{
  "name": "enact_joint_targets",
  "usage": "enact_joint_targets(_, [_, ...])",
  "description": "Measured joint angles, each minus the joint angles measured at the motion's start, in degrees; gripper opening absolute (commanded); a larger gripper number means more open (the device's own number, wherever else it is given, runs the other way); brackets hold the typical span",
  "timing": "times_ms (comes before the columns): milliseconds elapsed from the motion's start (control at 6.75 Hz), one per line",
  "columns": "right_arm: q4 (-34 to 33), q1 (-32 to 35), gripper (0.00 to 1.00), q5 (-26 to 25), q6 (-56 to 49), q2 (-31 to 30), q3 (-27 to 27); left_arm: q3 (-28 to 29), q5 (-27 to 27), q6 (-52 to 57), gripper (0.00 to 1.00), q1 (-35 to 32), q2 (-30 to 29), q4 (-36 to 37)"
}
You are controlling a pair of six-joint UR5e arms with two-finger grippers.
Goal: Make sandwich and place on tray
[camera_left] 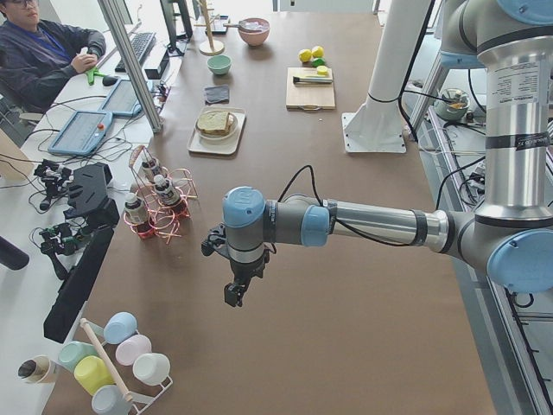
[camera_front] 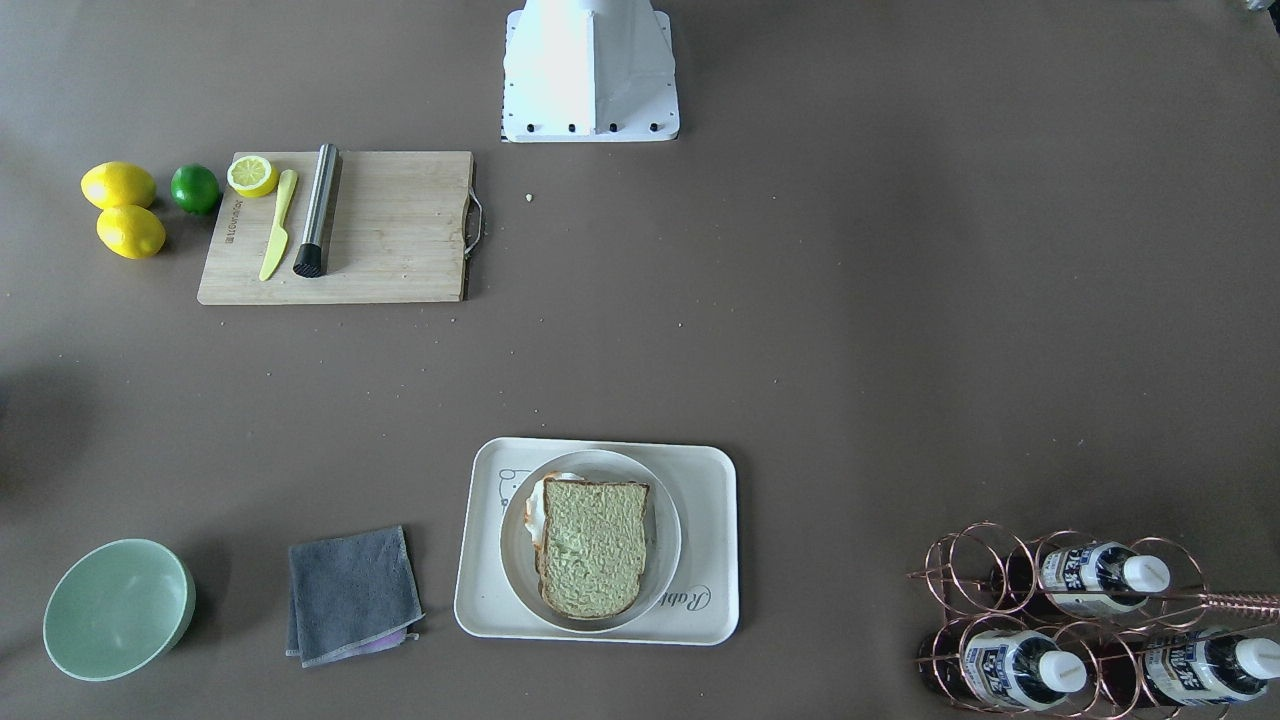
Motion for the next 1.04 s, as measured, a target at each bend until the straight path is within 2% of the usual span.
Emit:
enact_joint_targets(444, [0.0, 0.0, 1.00, 0.3, -0.6, -0.1, 0.0, 1.2, -4.2, -2.3, 0.97, -0.3, 0.6, -0.2])
enact_joint_targets(1037, [0.0, 0.0, 1.00, 0.5, -0.2, 0.0, 0.0, 1.4, -4.7, -3.1, 0.97, -0.4, 0.5, -0.3])
